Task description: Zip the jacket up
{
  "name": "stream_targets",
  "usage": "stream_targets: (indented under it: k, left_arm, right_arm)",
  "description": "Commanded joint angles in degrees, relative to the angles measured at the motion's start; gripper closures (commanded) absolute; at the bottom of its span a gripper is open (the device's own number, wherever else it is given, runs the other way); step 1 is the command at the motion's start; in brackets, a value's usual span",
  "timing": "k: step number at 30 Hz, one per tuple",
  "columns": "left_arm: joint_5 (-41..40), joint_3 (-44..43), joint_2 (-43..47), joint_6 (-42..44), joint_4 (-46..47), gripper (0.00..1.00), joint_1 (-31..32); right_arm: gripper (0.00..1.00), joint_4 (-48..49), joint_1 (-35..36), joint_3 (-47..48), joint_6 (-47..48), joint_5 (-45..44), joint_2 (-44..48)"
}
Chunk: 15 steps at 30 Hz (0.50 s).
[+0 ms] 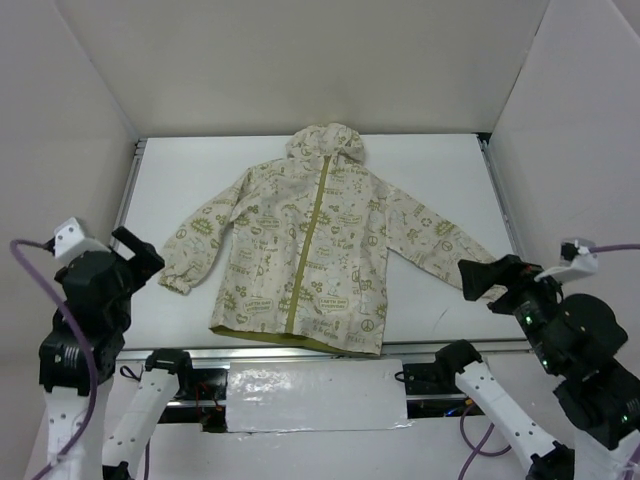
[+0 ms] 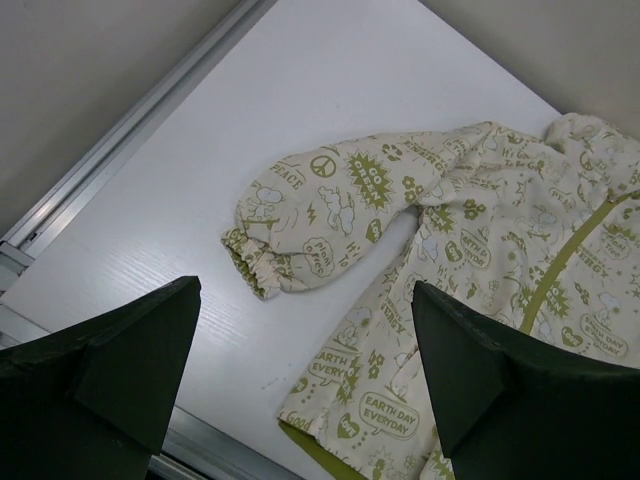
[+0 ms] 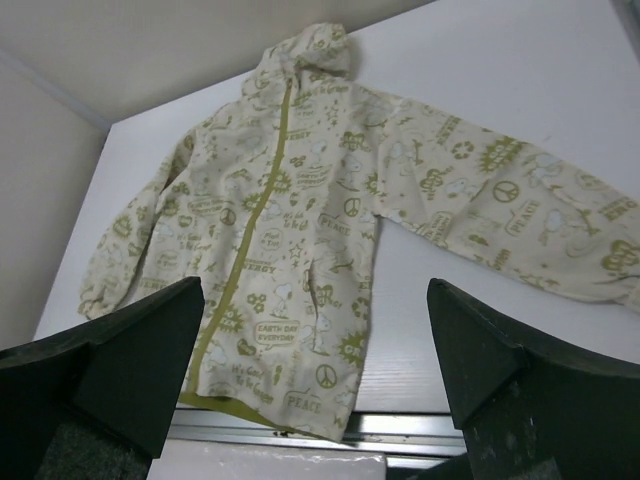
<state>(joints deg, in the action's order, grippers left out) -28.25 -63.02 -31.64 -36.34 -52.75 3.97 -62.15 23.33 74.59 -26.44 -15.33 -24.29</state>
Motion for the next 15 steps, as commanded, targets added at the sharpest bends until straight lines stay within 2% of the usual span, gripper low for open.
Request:
stream_targets:
  k: [1, 5, 8, 15]
  left_arm:
    - [-0.7, -2.4, 4.3, 2.3, -4.4, 0.01, 0.3]
    - [-4.3, -3.9, 8.4, 2.7, -8.1, 0.01, 0.3]
    - [-4.0, -4.5, 10.7, 2.5, -8.6, 0.01, 0.3]
    - [-3.8, -3.3, 9.8, 2.1, -8.1, 0.01, 0.3]
  right_arm:
    - [0.0, -6.9, 1.4, 2.8, 1.5, -7.3, 3.3]
    - [0.0, -8.7, 1.3, 3.7, 0.8, -8.8, 5.6]
    - [0.0, -8.5, 1.4, 3.2, 0.6, -8.8, 6.3]
    - [0.0, -7.2, 1.4, 2.5, 0.2, -7.4, 6.0]
